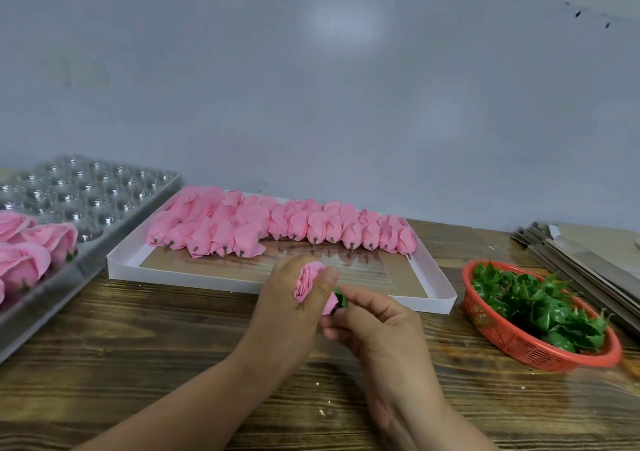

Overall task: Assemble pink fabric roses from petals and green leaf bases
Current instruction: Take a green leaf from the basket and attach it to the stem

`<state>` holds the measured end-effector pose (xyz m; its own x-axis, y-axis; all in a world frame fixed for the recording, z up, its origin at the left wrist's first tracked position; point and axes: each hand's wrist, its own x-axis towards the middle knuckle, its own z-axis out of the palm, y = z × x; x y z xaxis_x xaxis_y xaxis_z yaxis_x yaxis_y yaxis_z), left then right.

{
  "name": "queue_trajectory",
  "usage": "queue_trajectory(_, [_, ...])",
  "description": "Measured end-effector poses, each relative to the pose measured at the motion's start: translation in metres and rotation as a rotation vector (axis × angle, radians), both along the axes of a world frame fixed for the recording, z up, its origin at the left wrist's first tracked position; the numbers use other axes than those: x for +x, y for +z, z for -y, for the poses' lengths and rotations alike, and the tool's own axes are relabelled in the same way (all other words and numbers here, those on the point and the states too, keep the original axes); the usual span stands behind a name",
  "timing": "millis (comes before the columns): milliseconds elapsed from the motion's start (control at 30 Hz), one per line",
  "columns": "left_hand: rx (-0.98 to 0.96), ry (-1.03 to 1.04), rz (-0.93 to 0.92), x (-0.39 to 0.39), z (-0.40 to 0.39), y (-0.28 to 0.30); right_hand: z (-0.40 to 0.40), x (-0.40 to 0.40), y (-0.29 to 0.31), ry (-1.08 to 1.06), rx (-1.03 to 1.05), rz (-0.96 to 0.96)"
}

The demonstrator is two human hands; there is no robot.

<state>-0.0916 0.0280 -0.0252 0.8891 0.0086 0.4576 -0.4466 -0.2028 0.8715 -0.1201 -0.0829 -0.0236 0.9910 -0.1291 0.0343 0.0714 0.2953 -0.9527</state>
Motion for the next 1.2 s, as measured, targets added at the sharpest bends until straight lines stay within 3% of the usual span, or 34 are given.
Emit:
queue_trajectory(267, [-0.057, 0.022, -0.033, 0.003, -0.001, 0.002, -0.001, -0.003, 0.006, 0.059, -0.078, 0.113])
queue_trajectory(400, [0.118, 0.104, 0.169, 0.000, -0.002, 0.001, -0.007, -0.007, 0.007, 0.095, -0.203, 0.208])
queue_trajectory(567, [0.294, 0.065, 0.447, -0.003, -0.005, 0.002, -0.005, -0.007, 0.007, 0.051, -0.331, 0.273])
queue_trajectory(667, [0.296, 0.055, 0.494, -0.001, -0.005, 0.002, -0.007, -0.008, 0.007, -0.009, -0.431, 0.296])
queue_trajectory(800, [0.245, 0.140, 0.406, 0.002, -0.005, 0.001, -0.012, -0.012, 0.007, -0.021, -0.432, 0.337])
queue_trajectory(900, [0.078, 0.167, 0.247, 0.002, -0.007, 0.004, -0.010, -0.013, 0.007, 0.036, -0.302, 0.314])
queue_trajectory(1000, [-0.144, 0.062, -0.005, 0.003, -0.006, 0.007, -0.005, -0.010, 0.007, 0.035, -0.063, 0.192])
queue_trajectory(1200, [-0.479, -0.121, -0.378, 0.003, -0.003, 0.008, -0.004, -0.009, 0.011, -0.003, -0.124, 0.236])
